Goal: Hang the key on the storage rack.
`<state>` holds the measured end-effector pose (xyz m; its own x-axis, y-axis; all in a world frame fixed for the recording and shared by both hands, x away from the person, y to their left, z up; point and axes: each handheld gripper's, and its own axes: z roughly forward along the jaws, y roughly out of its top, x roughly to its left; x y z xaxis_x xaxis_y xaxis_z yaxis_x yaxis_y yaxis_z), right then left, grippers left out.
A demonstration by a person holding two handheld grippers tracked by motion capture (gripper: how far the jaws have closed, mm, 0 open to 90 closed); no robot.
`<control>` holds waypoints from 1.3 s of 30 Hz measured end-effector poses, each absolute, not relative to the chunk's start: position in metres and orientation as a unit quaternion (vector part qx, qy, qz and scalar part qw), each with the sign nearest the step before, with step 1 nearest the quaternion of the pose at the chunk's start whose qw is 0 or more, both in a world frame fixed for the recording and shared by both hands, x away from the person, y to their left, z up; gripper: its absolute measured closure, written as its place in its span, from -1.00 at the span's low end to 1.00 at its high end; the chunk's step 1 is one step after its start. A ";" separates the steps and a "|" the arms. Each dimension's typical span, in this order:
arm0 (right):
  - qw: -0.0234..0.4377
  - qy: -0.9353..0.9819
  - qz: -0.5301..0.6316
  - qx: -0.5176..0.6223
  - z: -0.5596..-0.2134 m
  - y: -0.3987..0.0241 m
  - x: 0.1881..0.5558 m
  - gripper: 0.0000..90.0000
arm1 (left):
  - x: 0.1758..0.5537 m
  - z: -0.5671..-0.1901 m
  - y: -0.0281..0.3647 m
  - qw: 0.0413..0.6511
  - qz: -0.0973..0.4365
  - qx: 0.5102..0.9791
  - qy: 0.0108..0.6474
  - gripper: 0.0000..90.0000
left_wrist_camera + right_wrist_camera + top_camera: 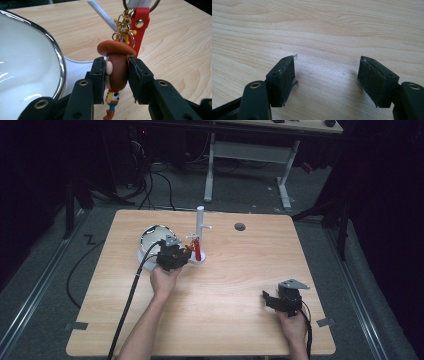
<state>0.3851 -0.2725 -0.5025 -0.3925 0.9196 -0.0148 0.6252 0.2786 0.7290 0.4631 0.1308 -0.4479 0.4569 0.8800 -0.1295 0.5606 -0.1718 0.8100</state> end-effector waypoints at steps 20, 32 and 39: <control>0.225 0.767 0.328 0.503 -0.502 -0.273 0.385 -0.33 | 0.467 -0.458 0.127 0.410 0.183 0.748 0.488 0.45; 0.225 0.767 0.328 0.503 -0.502 -0.273 0.385 -0.33 | 0.456 -0.454 0.145 0.427 0.189 0.727 0.504 0.22; 0.225 0.768 0.327 0.503 -0.502 -0.272 0.385 -0.33 | 0.448 -0.449 0.154 0.433 0.191 0.721 0.506 0.10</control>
